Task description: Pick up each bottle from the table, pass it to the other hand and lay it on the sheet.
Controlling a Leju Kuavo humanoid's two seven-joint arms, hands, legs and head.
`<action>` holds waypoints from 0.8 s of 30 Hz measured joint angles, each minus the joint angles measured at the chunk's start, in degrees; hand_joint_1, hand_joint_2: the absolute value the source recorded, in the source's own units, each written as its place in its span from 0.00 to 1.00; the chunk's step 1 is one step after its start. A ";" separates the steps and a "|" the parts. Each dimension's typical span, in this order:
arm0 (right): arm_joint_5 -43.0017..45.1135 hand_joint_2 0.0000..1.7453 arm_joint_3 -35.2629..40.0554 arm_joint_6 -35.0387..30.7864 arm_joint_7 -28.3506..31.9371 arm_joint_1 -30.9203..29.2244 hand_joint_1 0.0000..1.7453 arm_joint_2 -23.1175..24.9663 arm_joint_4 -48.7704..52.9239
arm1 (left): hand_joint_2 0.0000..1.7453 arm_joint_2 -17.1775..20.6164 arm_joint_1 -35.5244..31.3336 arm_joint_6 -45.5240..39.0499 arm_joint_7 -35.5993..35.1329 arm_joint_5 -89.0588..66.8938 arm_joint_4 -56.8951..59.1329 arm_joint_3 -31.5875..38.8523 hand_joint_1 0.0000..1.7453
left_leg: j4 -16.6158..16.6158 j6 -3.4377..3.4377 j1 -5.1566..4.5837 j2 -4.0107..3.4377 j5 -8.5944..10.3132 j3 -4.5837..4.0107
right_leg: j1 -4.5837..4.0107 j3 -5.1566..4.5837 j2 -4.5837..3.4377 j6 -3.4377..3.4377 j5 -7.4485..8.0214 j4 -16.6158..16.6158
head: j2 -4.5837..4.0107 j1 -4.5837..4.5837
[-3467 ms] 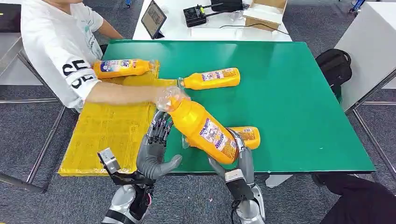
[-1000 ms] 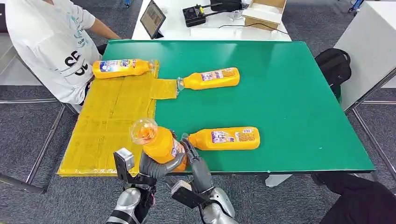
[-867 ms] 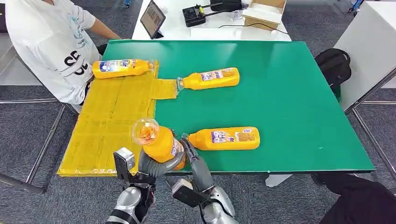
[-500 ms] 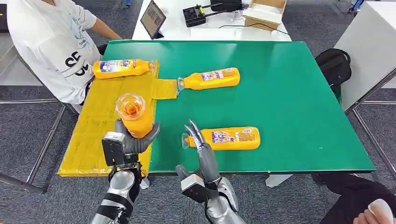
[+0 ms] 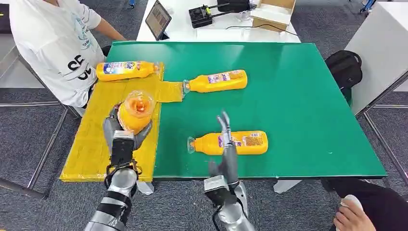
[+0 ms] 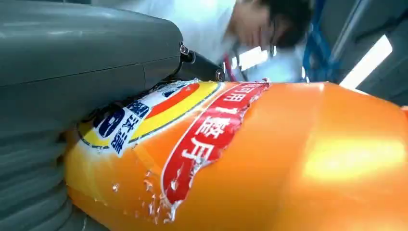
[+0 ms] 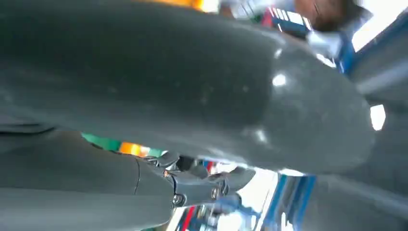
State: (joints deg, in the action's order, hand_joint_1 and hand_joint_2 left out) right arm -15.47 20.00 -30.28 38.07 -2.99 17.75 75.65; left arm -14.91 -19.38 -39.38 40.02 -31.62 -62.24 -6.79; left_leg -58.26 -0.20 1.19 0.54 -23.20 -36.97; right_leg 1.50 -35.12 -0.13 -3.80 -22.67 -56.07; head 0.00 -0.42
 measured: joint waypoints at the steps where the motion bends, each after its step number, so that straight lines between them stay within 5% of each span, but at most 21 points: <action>1: 1.18 0.00 0.04 -0.39 0.00 0.32 0.00 -0.05 1.35 | 1.00 0.16 -1.06 -0.22 0.00 -6.24 1.24 2.23 1.00 | 0.00 0.01 0.00 -0.01 0.01 0.00 | 0.00 0.00 -0.01 0.00 0.00 -0.01 | 0.00 -0.02; 5: 4.08 0.00 0.46 -1.79 0.00 1.06 0.00 -0.26 4.82 | 1.00 -0.48 -5.17 -0.50 -1.54 -41.87 5.56 16.89 1.00 | 0.00 0.01 0.01 -0.05 0.01 0.02 | 0.01 -0.02 -0.01 0.01 0.01 -0.02 | 0.00 0.00; 9: 5.54 0.00 0.87 -1.99 0.00 1.30 0.00 -0.46 6.96 | 1.00 -0.02 -7.98 -0.55 -11.78 -55.29 10.69 24.63 1.00 | 0.00 0.01 0.01 -0.05 0.01 0.01 | 0.01 -0.04 -0.05 0.01 0.01 -0.02 | 0.00 -0.02; 17: 6.97 0.00 0.92 -1.37 0.00 1.26 0.00 -0.53 8.26 | 1.00 5.79 -11.79 -0.55 -26.17 -58.19 24.00 21.89 1.00 | 0.00 0.01 0.01 -0.06 0.01 0.00 | 0.00 -0.05 -0.06 0.01 0.00 -0.02 | 0.00 -0.02; 24: 7.23 0.00 0.94 -1.09 0.00 1.20 0.00 -0.53 8.17 | 1.00 9.14 -14.22 -0.59 -30.64 -58.14 34.13 15.82 1.00 | 0.00 0.01 0.01 -0.04 0.01 0.00 | 0.01 -0.03 -0.05 0.01 0.01 -0.02 | 0.00 -0.04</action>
State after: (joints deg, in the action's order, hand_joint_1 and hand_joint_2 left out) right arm -8.24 20.94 -31.36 38.07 -1.79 17.22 83.82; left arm -5.77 -33.60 -39.98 9.38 -89.77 -28.10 9.02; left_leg -58.26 -0.19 1.19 0.50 -23.19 -36.97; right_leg 1.51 -35.16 -0.18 -3.79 -22.67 -56.09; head 0.00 -0.46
